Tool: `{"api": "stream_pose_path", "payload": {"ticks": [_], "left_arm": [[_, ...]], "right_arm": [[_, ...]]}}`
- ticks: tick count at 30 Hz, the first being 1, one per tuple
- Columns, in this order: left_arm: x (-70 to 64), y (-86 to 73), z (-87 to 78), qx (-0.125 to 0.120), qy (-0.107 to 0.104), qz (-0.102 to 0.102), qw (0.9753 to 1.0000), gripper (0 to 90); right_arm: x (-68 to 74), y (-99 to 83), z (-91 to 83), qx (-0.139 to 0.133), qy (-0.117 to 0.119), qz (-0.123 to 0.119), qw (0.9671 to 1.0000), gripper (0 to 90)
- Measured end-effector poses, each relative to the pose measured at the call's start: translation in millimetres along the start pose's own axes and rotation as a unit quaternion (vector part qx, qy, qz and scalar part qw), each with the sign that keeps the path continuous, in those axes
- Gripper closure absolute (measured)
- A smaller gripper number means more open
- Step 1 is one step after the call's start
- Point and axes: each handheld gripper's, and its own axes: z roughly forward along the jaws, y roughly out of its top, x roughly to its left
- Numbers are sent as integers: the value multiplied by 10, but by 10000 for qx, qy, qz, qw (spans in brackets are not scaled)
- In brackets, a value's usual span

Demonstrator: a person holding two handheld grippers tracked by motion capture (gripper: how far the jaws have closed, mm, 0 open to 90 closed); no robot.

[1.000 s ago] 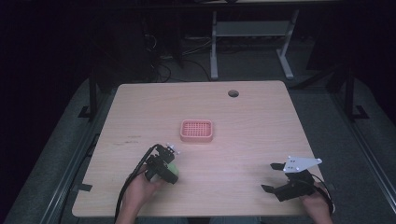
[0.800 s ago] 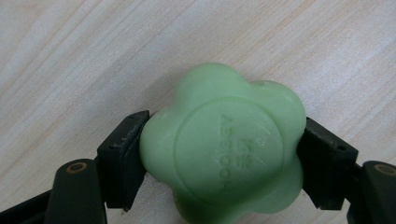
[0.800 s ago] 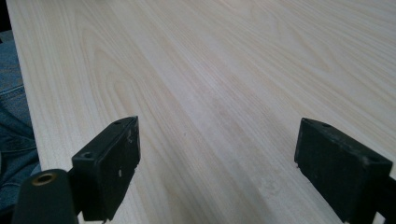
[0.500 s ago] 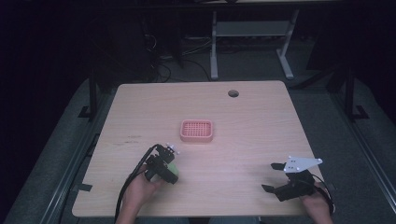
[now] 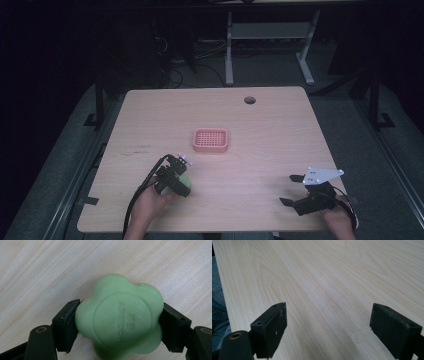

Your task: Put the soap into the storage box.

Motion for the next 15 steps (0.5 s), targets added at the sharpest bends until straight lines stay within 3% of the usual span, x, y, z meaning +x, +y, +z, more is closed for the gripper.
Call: {"api": "stream_pose_path", "payload": {"ticks": [10,15], "left_arm": [[0,0,-4,-18,-2,-3,10000,269],[21,1,-82,-106,18,-22,9999,269]], "right_arm": [[4,2,-2,0,0,4,10000,138],[-4,-4,1,6,-16,2,10000,138]]}}
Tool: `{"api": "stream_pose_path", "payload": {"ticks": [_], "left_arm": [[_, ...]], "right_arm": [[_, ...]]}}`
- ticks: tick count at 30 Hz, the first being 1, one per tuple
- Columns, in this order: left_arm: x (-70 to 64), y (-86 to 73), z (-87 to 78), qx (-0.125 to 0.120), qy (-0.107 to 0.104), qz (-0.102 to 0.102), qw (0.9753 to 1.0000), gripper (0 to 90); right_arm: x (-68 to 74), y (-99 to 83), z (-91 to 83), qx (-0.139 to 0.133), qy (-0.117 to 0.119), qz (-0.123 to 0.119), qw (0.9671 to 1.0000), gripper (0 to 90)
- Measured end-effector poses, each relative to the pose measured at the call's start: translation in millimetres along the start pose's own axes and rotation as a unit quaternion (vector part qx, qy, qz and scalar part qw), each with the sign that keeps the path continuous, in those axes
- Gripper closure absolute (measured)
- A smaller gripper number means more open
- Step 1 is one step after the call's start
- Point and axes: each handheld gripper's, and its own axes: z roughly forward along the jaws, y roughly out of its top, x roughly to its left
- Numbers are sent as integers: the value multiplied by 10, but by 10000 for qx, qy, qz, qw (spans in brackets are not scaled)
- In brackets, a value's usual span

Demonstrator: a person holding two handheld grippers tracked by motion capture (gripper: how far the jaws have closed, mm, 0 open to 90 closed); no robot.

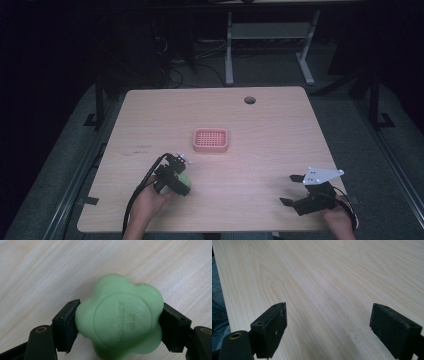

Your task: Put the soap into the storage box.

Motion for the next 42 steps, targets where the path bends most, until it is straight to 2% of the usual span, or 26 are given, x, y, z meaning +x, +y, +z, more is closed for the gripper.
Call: {"api": "stream_pose_path", "payload": {"ticks": [14,20,42], "left_arm": [[30,76,-181,-155,-54,9,9999,268],[30,147,-222,-207,-75,76,9997,268],[73,306,-322,-214,-141,126,9996,268]], "right_arm": [[3,-1,4,29,-4,29,10000,138],[4,1,4,28,-5,56,10000,138],[8,-2,11,36,-6,32,10000,138]]}}
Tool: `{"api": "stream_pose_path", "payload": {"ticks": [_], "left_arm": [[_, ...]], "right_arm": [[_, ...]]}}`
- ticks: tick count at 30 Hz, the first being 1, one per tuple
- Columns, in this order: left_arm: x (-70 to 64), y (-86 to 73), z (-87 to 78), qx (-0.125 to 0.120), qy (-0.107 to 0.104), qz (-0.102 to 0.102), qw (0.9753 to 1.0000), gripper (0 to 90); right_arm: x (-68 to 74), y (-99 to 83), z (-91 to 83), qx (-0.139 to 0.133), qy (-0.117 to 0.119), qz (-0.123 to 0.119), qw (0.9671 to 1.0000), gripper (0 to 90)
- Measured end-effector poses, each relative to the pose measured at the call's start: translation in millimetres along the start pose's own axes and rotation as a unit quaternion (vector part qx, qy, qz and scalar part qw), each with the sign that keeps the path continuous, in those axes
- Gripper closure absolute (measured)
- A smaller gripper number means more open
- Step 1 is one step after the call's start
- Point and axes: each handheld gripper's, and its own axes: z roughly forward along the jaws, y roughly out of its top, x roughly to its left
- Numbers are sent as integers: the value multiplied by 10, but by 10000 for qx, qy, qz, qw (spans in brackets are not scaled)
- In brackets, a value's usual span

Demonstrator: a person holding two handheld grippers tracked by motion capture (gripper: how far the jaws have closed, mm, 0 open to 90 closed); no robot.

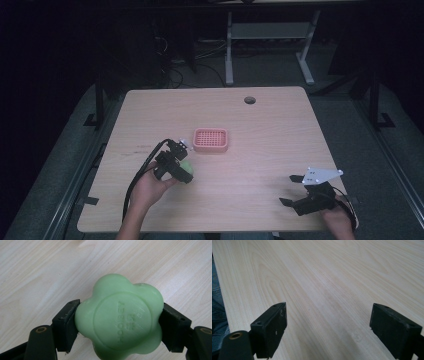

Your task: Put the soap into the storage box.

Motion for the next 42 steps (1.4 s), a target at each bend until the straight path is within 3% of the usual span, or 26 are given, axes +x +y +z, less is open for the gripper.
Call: {"api": "stream_pose_path", "payload": {"ticks": [42], "left_arm": [[76,404,-121,-41,-104,122,9999,268]], "right_arm": [[14,-4,-11,-11,-22,-17,10000,138]]}}
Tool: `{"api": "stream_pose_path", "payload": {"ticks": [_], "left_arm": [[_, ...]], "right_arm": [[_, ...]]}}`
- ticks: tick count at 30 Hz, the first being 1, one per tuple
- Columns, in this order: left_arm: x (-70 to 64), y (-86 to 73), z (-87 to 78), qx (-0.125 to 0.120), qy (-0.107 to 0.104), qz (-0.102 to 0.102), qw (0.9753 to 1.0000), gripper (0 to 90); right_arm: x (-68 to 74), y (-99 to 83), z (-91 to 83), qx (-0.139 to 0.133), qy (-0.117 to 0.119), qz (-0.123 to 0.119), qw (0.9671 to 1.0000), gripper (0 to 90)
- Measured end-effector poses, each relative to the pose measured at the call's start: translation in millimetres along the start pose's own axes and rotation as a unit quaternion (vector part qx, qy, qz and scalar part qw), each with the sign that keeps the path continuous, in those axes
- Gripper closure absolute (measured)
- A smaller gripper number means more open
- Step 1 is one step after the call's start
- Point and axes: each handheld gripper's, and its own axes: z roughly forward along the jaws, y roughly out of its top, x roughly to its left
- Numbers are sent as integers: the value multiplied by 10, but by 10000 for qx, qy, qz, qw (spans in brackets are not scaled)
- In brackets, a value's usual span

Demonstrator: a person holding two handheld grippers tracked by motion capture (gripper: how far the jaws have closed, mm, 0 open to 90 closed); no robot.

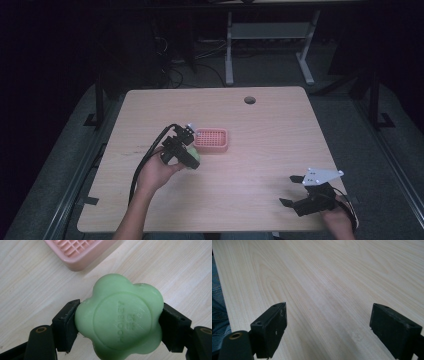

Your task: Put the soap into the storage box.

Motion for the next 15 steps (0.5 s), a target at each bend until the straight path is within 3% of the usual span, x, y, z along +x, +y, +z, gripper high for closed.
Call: {"api": "stream_pose_path", "payload": {"ticks": [8,15], "left_arm": [[-4,84,18,-20,-13,-25,10000,268],[-7,174,18,24,-28,69,10000,268]], "right_arm": [[1,2,-4,-3,6,10,10000,138],[5,7,-4,-11,13,4,10000,138]]}}
